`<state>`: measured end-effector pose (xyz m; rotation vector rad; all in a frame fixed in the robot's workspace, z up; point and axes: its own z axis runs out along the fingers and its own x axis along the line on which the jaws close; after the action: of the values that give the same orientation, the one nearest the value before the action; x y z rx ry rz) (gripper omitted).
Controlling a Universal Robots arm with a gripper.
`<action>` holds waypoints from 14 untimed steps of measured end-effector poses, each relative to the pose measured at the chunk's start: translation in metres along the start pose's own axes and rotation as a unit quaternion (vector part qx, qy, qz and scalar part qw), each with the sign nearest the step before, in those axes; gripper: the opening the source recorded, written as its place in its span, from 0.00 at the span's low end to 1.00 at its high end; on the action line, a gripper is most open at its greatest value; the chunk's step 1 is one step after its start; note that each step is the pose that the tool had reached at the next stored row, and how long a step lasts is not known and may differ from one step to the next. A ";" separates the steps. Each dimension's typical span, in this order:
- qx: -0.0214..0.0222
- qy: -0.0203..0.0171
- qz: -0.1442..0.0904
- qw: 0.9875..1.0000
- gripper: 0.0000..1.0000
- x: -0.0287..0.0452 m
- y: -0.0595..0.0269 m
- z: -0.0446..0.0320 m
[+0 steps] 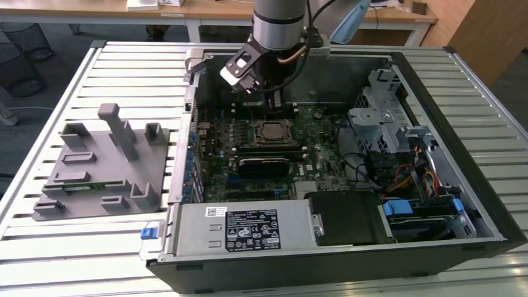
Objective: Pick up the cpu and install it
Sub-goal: 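Install the first cpu locking lever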
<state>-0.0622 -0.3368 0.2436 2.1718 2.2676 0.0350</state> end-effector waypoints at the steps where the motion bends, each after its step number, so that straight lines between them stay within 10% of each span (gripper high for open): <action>1: 0.000 0.000 0.000 1.000 0.11 0.0000 0.0000 -0.0022; 8: 0.000 0.000 -0.002 1.000 0.11 0.0002 0.0002 -0.0155; 14: 0.000 0.000 -0.054 0.999 0.11 0.0002 0.0001 -0.0155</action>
<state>-0.0623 -0.3368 0.2591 2.0470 2.3805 0.0340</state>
